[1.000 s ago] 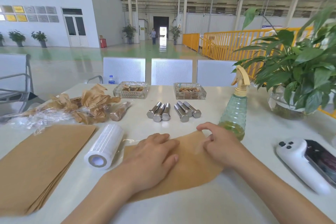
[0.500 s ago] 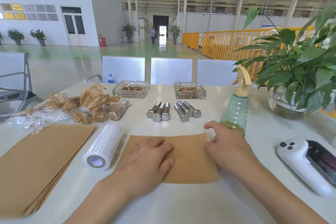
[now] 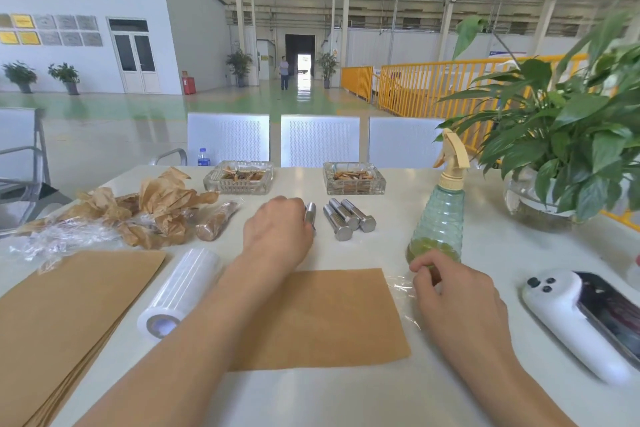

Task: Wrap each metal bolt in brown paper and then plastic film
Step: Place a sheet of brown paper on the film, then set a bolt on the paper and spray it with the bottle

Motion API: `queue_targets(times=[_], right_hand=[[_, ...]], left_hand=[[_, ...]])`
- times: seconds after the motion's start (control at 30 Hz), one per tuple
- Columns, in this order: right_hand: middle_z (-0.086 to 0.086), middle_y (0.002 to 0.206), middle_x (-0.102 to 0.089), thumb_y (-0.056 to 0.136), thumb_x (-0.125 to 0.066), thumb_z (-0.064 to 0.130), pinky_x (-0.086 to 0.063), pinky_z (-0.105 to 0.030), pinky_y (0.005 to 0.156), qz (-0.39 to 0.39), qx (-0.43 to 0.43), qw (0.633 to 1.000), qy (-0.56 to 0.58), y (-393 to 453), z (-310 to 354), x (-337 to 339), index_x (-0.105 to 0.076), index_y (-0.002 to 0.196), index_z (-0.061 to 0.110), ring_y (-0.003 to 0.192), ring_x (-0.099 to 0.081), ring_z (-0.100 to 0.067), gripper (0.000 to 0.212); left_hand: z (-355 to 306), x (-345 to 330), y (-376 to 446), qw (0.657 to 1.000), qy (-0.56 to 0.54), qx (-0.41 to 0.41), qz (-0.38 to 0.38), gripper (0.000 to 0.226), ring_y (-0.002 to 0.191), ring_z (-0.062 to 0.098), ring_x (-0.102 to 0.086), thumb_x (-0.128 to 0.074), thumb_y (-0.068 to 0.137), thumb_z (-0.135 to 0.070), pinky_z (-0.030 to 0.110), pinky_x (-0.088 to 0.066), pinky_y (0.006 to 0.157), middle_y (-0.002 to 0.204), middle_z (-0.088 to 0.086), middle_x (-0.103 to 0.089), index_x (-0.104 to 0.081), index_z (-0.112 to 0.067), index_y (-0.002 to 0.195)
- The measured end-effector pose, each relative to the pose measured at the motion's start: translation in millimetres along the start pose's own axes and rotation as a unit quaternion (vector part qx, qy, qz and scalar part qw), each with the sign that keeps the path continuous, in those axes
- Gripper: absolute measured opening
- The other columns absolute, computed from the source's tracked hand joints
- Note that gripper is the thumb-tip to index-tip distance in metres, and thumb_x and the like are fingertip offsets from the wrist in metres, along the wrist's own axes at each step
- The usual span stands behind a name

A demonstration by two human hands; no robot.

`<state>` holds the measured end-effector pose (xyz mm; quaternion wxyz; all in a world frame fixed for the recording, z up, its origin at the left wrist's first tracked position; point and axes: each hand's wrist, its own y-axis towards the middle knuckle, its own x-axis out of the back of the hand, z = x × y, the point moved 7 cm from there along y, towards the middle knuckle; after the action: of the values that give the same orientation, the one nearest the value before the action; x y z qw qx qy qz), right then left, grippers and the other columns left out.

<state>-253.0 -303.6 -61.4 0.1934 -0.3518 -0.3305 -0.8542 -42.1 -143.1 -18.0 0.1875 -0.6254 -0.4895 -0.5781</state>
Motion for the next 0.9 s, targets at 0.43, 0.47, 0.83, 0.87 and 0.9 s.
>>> queue_targets(times=[0.43,0.47,0.83,0.87,0.9], right_hand=[[0.019,0.063,-0.062,0.089,-0.056,0.03,-0.045,-0.027,0.058,-0.007,-0.04,0.995,0.09,7,-11,-4,-0.06,0.086,0.042,0.065,-0.058,-0.004,0.013],[0.018,0.063,-0.062,0.089,-0.056,0.03,-0.045,-0.027,0.058,-0.005,-0.041,0.995,0.093,6,-11,-3,-0.06,0.086,0.042,0.065,-0.058,-0.004,0.013],[0.027,0.076,-0.061,0.088,-0.058,0.026,-0.05,-0.034,0.063,-0.002,-0.057,0.987,0.148,8,-14,-1,-0.065,0.08,0.036,0.064,-0.059,-0.008,0.015],[0.027,0.076,-0.061,0.088,-0.058,0.025,-0.051,-0.035,0.064,-0.001,-0.059,0.986,0.156,8,-15,-1,-0.066,0.081,0.035,0.064,-0.059,-0.01,0.015],[0.026,0.076,-0.062,0.088,-0.058,0.024,-0.052,-0.036,0.065,0.001,-0.061,0.985,0.163,7,-15,-1,-0.067,0.082,0.034,0.064,-0.059,-0.011,0.014]], left_hand=[[-24,-55,28,0.984,0.175,-0.037,0.019,0.043,0.126,0.029,-0.044,-0.04,0.1,-0.021,0.038,-0.04,0.098,0.135,0.007,-0.05,-0.05,-0.028,0.141],[-24,-53,25,0.983,0.177,-0.034,0.018,0.043,0.128,0.028,-0.043,-0.039,0.101,-0.021,0.038,-0.039,0.1,0.139,0.005,-0.05,-0.05,-0.031,0.142],[-29,-47,6,0.98,0.166,-0.001,0.106,0.035,0.127,0.028,-0.057,-0.049,0.097,-0.017,0.035,-0.047,0.092,0.133,0.004,-0.062,-0.06,-0.021,0.13],[-28,-45,5,0.983,0.152,-0.011,0.104,0.033,0.127,0.03,-0.057,-0.047,0.099,-0.016,0.036,-0.048,0.094,0.133,0.006,-0.061,-0.059,-0.018,0.13],[-26,-42,2,0.985,0.137,-0.02,0.105,0.032,0.126,0.032,-0.056,-0.046,0.099,-0.015,0.037,-0.048,0.095,0.133,0.009,-0.061,-0.058,-0.014,0.129]])
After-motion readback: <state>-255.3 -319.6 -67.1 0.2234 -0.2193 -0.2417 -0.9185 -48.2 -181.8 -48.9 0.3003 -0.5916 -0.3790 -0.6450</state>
